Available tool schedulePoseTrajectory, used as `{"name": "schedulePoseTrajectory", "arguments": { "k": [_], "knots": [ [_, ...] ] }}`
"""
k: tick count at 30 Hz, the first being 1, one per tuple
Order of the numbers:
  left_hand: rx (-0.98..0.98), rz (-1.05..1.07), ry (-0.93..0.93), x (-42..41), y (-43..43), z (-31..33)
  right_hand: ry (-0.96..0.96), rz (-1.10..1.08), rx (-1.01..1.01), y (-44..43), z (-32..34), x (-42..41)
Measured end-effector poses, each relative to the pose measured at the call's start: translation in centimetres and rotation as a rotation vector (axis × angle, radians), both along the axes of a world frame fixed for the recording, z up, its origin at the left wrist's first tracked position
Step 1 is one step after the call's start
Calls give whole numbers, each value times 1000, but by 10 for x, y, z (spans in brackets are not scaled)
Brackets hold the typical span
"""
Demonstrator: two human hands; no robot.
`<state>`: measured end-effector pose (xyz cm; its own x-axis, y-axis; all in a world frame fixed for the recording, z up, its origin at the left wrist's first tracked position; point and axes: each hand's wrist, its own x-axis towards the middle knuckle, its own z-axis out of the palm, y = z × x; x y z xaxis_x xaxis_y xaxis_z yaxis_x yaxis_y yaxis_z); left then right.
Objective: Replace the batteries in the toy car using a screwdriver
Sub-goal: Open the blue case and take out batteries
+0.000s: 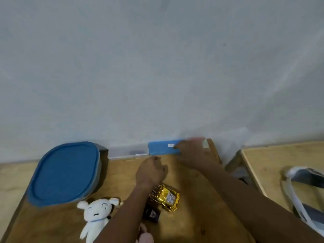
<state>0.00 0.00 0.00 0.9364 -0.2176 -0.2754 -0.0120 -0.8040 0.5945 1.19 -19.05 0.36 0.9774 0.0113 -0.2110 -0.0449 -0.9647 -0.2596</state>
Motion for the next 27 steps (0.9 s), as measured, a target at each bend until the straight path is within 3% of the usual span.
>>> {"name": "schedulePoseTrajectory", "arguments": {
  "k": [10, 19, 23, 27],
  "knots": [
    [-63, 322, 30, 27, -21, -50, -51, 172, -98, -7, -73, 46],
    [-183, 519, 22, 32, -28, -62, -8, 311, -241, -1, -62, 47],
    [-203, 500, 10, 28, -21, -70, 19, 412, -363, 4, -64, 32],
    [-181, 435, -8, 34, -16, -71, 34, 430, -350, 7, -62, 31]
  ]
}}
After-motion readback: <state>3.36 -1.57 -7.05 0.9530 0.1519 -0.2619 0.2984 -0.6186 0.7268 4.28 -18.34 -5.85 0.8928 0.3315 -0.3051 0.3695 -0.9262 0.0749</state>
